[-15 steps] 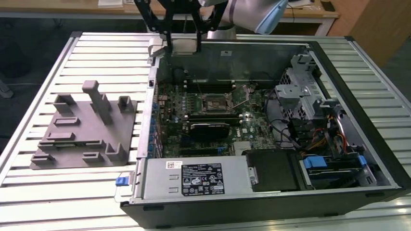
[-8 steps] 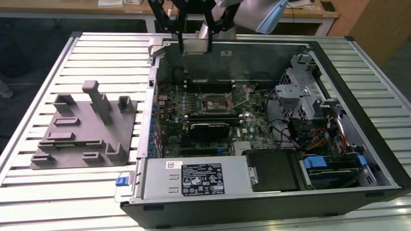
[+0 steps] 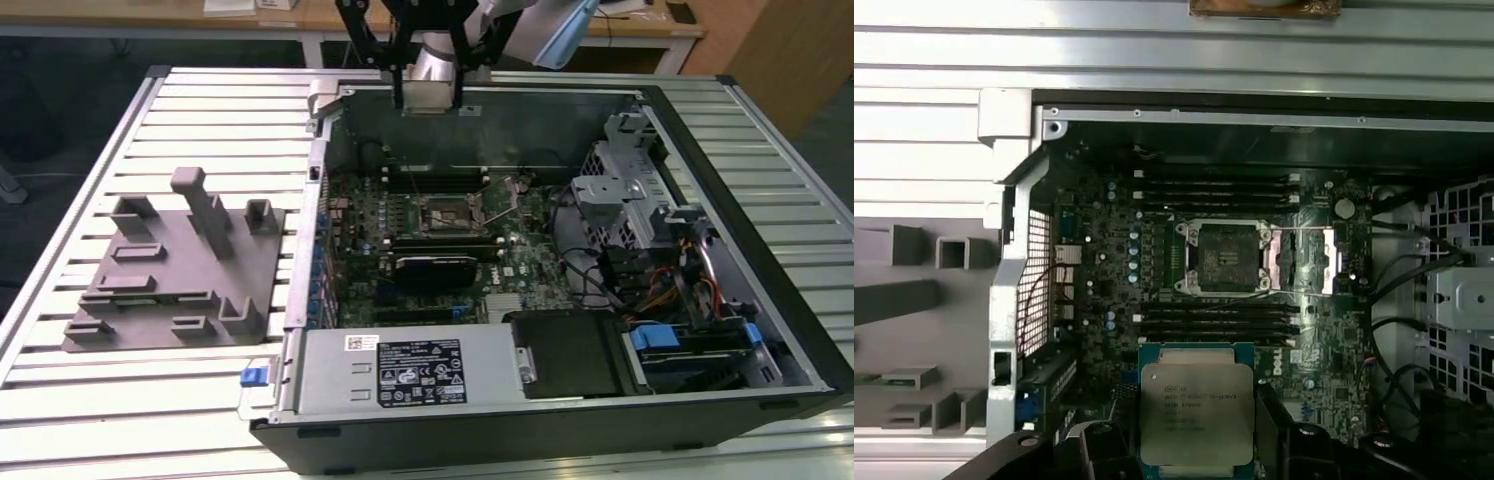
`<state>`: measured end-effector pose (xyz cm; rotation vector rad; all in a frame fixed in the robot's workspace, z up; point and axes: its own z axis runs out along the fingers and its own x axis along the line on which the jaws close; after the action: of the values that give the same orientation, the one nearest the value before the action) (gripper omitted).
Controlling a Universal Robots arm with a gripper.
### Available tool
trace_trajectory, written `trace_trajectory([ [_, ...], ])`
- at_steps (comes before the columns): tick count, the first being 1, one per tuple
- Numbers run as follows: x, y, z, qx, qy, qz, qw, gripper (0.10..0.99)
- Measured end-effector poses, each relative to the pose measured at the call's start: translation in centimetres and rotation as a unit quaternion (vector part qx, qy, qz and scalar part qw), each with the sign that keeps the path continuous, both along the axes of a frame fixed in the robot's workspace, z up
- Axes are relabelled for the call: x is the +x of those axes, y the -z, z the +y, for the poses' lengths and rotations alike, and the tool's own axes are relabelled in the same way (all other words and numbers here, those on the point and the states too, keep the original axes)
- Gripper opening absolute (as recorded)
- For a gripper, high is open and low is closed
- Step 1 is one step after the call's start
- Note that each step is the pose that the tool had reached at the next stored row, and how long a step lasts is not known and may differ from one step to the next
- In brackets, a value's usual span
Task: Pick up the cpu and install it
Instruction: 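Pick up the cpu and move it towards the insertion slot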
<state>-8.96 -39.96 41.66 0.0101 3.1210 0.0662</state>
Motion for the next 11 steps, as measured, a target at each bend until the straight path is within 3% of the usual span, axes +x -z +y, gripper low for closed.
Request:
trace_trajectory([
  [11, 1.16, 1.79, 0.14, -0.0014, 0.000, 0.0014, 1.0000, 0.545],
])
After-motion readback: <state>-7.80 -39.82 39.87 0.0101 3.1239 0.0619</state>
